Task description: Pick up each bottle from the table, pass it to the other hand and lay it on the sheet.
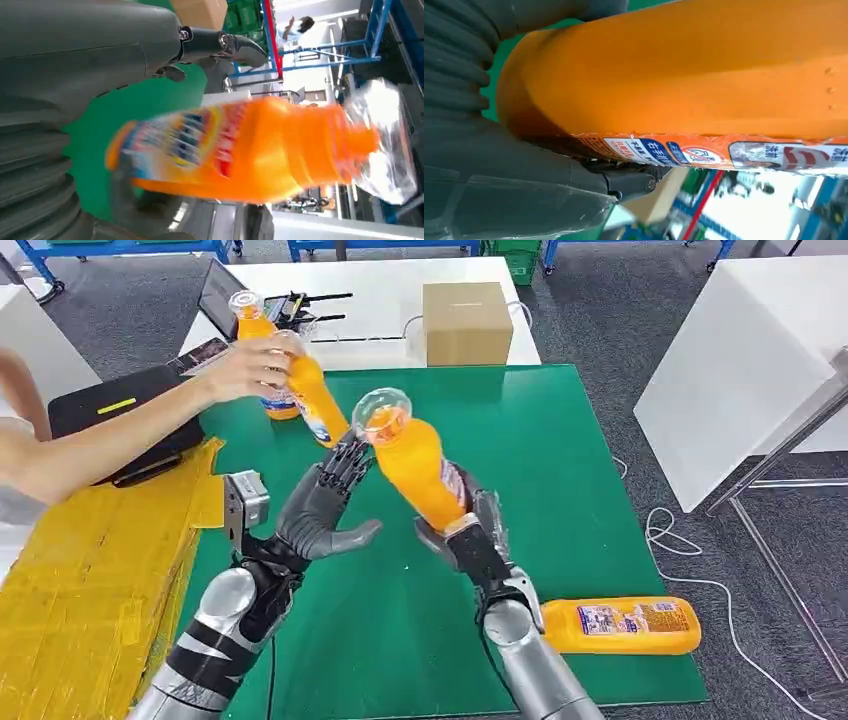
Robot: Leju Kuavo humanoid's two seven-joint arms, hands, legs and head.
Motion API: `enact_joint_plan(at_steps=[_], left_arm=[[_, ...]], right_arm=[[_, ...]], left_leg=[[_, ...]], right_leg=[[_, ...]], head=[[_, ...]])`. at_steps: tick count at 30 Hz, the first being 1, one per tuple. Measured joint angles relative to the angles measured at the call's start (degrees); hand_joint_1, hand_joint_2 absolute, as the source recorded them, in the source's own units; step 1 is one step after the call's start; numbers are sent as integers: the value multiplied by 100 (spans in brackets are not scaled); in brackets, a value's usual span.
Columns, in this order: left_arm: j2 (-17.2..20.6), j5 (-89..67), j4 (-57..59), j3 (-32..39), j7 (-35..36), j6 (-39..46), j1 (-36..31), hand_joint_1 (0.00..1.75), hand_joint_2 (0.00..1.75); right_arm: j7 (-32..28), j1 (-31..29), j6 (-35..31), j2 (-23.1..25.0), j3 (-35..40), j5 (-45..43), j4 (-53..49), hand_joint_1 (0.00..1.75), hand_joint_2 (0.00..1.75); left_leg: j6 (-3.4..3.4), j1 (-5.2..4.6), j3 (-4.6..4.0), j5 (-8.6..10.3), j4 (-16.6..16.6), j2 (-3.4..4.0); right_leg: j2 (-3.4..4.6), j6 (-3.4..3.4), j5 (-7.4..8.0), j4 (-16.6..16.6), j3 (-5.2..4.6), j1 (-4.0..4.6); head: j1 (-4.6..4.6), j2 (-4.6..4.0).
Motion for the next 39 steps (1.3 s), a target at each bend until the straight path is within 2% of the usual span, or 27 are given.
enact_joint_plan(at_steps=[14,20,28,39], left_arm=[[-33,122,231,-103,-72,22,-190,0,175],[-68,131,328,-162,-100,70,-229,0,175],[-41,57,463,-92,-177,221,-229,0,175],[-24,-127,584,-46,-192,389,-228,0,175]], right_arm=[[-11,-416,15,336,592,57,1122,175,175],[17,-607,-74,457,828,353,1446,175,175],[346,-768,18,317,1355,1023,1477,175,175],[450,-813,46,159,1600,1139,1429,175,175]], left_leg=[[0,-1,-1,0,0,0],[0,-1,-1,1,0,0],[0,-1,-1,1,0,0],[0,-1,-2,1,1,0]], right_leg=[[0,0,0,0,-1,-1],[0,0,0,0,-1,-1],[0,0,0,0,-1,-1],[0,0,0,-1,-2,-1]], head=[[0,0],[0,0],[0,0],[0,0]])
